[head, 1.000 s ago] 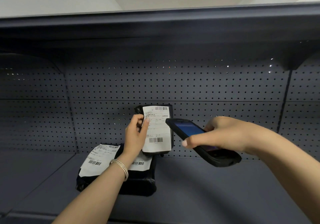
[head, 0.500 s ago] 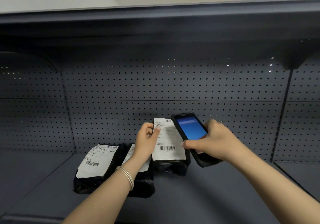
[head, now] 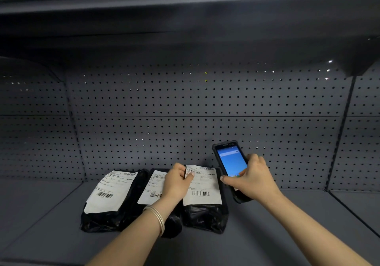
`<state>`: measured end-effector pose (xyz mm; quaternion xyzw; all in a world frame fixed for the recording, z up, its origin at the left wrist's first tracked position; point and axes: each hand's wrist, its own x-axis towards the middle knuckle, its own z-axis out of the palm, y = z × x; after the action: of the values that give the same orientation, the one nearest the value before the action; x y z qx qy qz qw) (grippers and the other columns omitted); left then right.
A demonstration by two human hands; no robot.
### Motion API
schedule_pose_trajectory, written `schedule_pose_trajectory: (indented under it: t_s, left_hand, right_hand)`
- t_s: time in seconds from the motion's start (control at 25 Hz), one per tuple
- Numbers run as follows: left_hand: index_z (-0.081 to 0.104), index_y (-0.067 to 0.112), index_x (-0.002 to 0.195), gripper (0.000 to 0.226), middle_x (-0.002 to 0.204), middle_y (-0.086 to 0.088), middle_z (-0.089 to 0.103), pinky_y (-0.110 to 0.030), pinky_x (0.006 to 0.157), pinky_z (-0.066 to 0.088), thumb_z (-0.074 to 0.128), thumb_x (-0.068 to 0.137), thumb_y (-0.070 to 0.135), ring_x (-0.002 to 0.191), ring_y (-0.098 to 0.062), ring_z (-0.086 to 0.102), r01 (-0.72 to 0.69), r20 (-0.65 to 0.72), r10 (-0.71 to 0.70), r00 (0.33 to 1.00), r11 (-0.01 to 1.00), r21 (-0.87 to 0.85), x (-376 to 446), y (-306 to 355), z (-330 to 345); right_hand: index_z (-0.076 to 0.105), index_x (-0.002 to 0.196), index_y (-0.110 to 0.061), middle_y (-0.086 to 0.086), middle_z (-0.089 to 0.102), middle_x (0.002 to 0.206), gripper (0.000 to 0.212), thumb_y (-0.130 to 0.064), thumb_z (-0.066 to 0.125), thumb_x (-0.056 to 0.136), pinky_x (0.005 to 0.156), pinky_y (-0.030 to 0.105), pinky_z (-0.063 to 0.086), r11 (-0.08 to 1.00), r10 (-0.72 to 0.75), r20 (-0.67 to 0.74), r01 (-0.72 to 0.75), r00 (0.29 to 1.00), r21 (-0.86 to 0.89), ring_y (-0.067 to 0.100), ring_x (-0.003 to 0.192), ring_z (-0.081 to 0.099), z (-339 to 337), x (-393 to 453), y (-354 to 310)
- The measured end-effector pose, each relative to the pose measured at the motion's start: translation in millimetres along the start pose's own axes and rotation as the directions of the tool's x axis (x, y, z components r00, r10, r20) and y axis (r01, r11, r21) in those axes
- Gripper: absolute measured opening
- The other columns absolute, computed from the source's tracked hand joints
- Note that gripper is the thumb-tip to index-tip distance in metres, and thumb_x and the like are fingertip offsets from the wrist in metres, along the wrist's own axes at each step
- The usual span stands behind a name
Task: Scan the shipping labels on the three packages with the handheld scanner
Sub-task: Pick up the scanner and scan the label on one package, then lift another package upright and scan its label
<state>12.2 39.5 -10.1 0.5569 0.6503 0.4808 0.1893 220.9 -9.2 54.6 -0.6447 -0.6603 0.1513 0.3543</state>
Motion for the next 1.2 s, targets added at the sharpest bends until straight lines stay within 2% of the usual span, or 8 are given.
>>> schedule_pose_trajectory:
  t_s: [0.16,0.36,0.52,0.68,0.8,0.96,1.08,1.2]
  left_hand:
    - [0.058,0.015,0.109,0.034,0.104,0.002,0.051,-0.024,0.077,0.041,0.071,0.082,0.032,0.089,-0.016,0.054,-0.035,-0.022,0.035,0.999,0.999,-0.008,0.5,-2.9,-6.8]
    - [0.059,0.015,0.111,0.033,0.107,-0.002,0.054,-0.024,0.079,0.039,0.068,0.084,0.033,0.092,-0.017,0.054,-0.014,-0.097,0.022,0.995,0.996,0.086,12.3,-26.7,-54.2]
    - [0.058,0.012,0.113,0.037,0.105,-0.004,0.059,-0.028,0.082,0.043,0.068,0.083,0.032,0.102,-0.023,0.059,0.057,-0.032,-0.05,0.998,0.966,0.252,23.0,-53.0,-93.9]
    - [0.049,0.015,0.077,0.035,0.066,0.004,0.05,-0.031,0.064,0.042,0.061,0.085,0.047,0.065,-0.016,0.053,0.048,0.195,-0.137,0.971,0.913,0.405,27.9,-61.1,-109.1]
    - [0.033,0.018,0.057,0.048,0.061,-0.004,0.047,-0.034,0.062,0.038,0.054,0.089,0.047,0.06,-0.022,0.047,-0.028,0.281,-0.118,0.953,0.884,0.467,31.5,-64.8,-108.0]
    - [0.025,0.018,0.057,0.046,0.058,0.002,0.031,-0.031,0.056,0.026,0.05,0.093,0.031,0.052,-0.015,0.03,-0.057,0.306,-0.03,0.952,0.96,0.272,39.3,-76.5,-101.8]
    - [0.029,0.018,0.055,0.047,0.075,-0.002,0.042,-0.029,0.062,0.034,0.053,0.092,0.031,0.059,-0.018,0.04,-0.078,0.223,0.054,0.973,0.992,0.101,37.1,-77.0,-105.3]
    - [0.033,0.016,0.057,0.044,0.096,-0.004,0.047,-0.024,0.069,0.033,0.056,0.093,0.025,0.076,-0.017,0.047,-0.166,0.108,0.175,0.979,0.982,-0.093,30.8,-69.1,-121.3]
  right_hand:
    - [0.05,0.11,-0.006,0.01,0.054,0.118,0.065,-0.038,0.089,0.068,0.055,0.013,0.033,1.0,-0.005,0.017,0.005,1.0,0.014,-0.001,0.073,0.043,7.3,7.4,2.5]
    - [0.05,0.11,-0.008,0.01,0.057,0.117,0.065,-0.038,0.088,0.068,0.056,0.016,0.035,0.999,-0.033,0.057,0.031,0.998,0.038,0.008,0.077,0.044,19.7,11.8,-12.3]
    - [0.05,0.113,-0.007,0.008,0.05,0.12,0.065,-0.037,0.088,0.069,0.069,0.026,0.04,0.998,-0.042,0.046,0.039,0.998,0.05,0.009,0.082,0.046,34.8,2.2,-36.9]
    - [0.051,0.115,-0.006,0.008,0.051,0.123,0.069,-0.042,0.088,0.069,0.062,0.02,0.038,0.999,-0.046,0.034,0.046,0.998,0.017,-0.004,0.075,0.044,63.1,-11.9,-68.4]
    - [0.05,0.12,-0.005,0.008,0.05,0.123,0.073,-0.041,0.089,0.069,0.062,0.02,0.038,1.0,-0.022,0.015,0.022,1.0,0.017,-0.004,0.073,0.043,80.4,-23.3,-91.4]
    - [0.051,0.12,-0.005,0.009,0.051,0.125,0.075,-0.042,0.089,0.068,0.064,0.02,0.039,1.0,0.008,-0.027,-0.008,1.0,0.0,0.007,0.083,0.042,96.3,-38.1,-115.4]
    - [0.051,0.118,-0.006,0.007,0.051,0.122,0.071,-0.041,0.088,0.068,0.057,0.011,0.032,0.999,0.05,-0.039,-0.05,0.998,0.0,0.007,0.081,0.043,93.6,-45.4,-126.8]
    - [0.049,0.11,-0.011,0.01,0.064,0.114,0.075,-0.049,0.085,0.057,0.059,0.02,0.039,0.997,0.076,-0.024,-0.076,0.997,0.002,0.012,0.092,0.054,85.4,-47.0,-135.6]
